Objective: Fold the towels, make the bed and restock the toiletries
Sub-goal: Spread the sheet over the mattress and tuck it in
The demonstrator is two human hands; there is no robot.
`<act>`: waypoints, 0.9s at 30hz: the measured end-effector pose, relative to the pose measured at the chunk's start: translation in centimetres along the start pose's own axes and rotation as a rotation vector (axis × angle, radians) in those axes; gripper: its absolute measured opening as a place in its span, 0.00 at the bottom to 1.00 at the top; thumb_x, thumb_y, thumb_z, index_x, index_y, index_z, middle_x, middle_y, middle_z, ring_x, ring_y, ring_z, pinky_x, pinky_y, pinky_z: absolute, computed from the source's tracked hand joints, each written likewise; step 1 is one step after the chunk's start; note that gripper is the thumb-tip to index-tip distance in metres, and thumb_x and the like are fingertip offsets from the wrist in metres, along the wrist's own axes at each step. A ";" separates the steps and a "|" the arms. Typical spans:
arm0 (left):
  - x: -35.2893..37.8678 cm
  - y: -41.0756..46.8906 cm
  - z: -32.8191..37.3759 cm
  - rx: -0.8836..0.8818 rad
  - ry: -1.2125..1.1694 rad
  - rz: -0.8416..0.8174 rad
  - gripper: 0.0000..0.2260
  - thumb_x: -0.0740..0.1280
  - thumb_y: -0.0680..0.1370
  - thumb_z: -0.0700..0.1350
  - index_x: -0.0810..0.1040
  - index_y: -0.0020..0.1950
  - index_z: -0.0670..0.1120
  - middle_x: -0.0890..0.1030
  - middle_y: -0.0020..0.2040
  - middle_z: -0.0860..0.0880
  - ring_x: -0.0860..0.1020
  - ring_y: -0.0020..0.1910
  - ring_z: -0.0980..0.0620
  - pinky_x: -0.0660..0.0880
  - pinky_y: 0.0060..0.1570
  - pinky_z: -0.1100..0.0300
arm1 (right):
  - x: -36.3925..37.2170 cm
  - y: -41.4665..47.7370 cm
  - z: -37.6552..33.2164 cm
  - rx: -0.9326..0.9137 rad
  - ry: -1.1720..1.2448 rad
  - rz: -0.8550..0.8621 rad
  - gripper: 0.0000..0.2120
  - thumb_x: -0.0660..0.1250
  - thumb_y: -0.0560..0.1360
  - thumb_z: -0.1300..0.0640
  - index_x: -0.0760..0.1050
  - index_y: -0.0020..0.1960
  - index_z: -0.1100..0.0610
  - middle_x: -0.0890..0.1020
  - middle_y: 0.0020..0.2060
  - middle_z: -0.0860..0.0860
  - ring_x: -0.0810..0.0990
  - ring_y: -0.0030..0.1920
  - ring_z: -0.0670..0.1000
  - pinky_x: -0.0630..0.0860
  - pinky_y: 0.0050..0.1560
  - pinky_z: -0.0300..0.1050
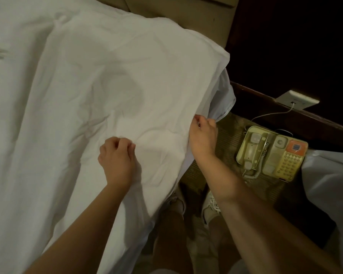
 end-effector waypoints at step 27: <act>-1.6 1.9 -6.7 0.071 0.057 -0.091 0.16 0.65 0.77 0.53 0.73 0.53 0.39 0.75 0.52 0.37 0.73 0.53 0.36 0.68 0.54 0.45 | 5.6 -7.2 6.7 0.539 1.227 0.010 0.14 0.66 0.78 0.56 0.74 0.63 0.55 0.82 0.56 0.54 0.81 0.55 0.54 0.79 0.53 0.50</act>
Point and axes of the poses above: each hand's wrist, its own y-axis towards the middle knuckle, its own x-axis out of the palm, z = x × y, the point moved 7 cm from there along y, towards the middle knuckle
